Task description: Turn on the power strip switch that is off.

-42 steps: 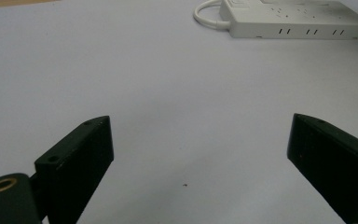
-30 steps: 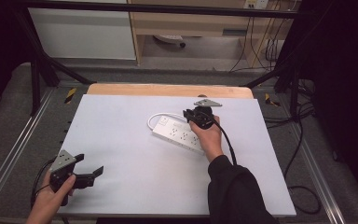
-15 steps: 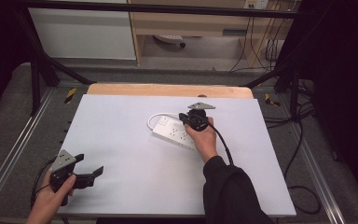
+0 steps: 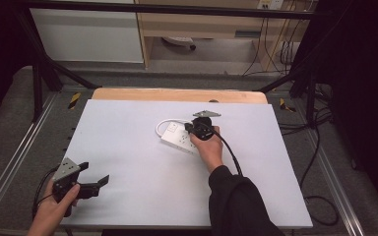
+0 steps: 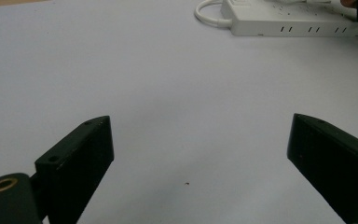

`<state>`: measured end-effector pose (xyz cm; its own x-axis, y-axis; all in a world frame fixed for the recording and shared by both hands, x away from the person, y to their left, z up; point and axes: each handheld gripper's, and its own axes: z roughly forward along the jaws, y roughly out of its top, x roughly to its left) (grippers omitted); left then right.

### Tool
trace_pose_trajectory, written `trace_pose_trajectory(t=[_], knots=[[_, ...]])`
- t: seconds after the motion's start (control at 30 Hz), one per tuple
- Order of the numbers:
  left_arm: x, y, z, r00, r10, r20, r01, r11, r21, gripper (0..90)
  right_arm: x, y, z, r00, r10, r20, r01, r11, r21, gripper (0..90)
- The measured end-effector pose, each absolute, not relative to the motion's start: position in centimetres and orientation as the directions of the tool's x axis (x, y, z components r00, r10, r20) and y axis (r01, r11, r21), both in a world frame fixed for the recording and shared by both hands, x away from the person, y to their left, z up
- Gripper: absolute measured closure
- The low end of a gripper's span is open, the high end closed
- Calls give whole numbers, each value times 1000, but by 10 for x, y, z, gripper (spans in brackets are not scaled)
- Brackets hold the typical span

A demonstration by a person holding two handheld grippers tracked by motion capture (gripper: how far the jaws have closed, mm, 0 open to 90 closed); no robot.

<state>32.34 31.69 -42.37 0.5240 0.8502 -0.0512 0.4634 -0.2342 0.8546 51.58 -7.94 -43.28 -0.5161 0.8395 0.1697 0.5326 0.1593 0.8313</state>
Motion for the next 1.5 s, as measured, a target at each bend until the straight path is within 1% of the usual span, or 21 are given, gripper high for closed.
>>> trace_pose_trajectory(t=[0.17, 0.5, 1.5], knots=[[323, 316, -424, 527, 848, -48, 462, -239, 854, 71, 517, -76, -434, -507, 842, 182, 558, 160, 815, 892], [324, 316, -424, 527, 848, -47, 463, -240, 853, 72, 519, -71, -435, -513, 845, 151, 561, 196, 804, 900], [324, 315, -425, 532, 846, -39, 465, -253, 848, 72, 523, -70, -436, -503, 852, 144, 577, 207, 790, 900]])
